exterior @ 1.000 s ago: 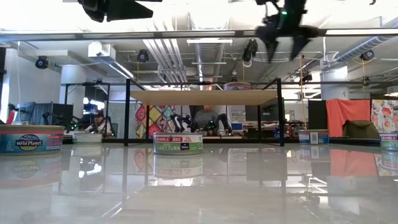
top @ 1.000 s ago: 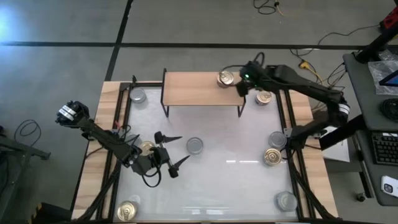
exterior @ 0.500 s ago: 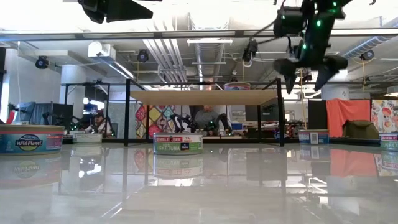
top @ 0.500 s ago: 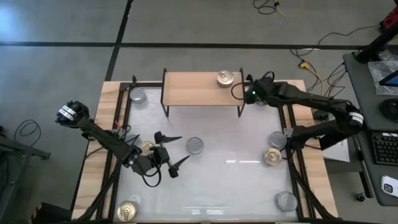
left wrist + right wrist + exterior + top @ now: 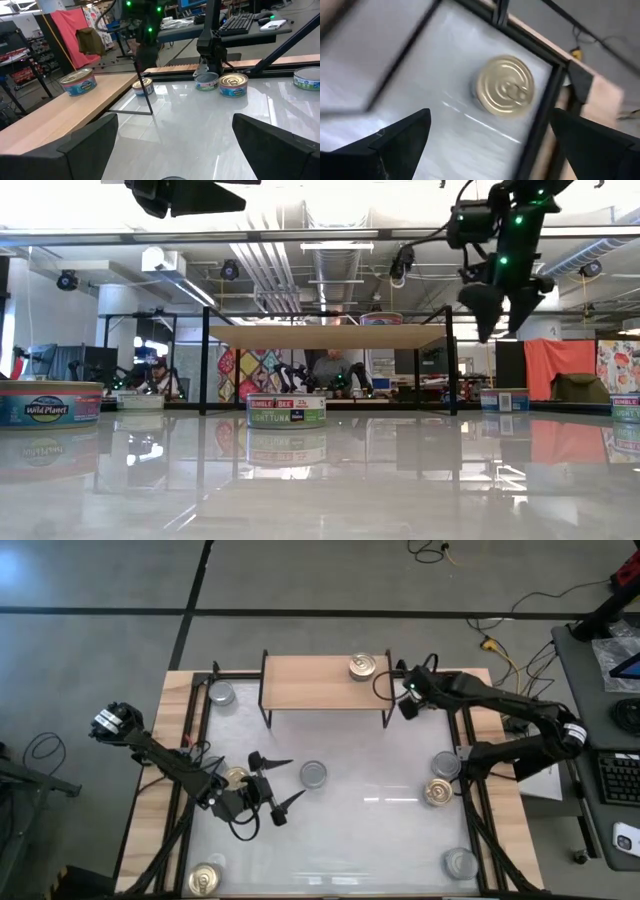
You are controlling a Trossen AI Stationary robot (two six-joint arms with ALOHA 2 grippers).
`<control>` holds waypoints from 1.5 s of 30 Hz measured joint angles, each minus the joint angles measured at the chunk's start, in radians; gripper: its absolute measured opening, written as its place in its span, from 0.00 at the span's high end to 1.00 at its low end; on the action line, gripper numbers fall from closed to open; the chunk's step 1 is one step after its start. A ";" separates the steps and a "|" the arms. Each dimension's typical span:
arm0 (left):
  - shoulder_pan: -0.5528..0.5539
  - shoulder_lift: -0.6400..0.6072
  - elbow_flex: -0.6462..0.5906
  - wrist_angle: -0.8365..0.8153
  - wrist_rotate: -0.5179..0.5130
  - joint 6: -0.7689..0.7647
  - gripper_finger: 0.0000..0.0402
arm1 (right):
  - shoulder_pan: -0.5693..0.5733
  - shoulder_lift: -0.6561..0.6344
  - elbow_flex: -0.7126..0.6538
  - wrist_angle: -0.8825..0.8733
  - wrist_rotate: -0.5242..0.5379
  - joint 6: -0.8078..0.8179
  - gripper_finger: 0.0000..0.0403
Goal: Stack canned seafood by type on shelf
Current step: Put the blue tuna can on the shelf
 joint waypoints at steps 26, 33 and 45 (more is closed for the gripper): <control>0.002 0.000 0.000 0.000 -0.001 0.004 0.06 | -0.021 0.047 -0.284 0.376 0.267 -0.537 0.68; 0.002 0.000 0.000 0.000 -0.001 0.001 0.06 | -0.072 0.047 -0.368 0.486 0.265 -0.549 0.94; 0.003 0.000 0.000 0.000 -0.001 0.001 0.06 | -0.080 0.048 -0.382 0.474 0.068 -0.583 0.97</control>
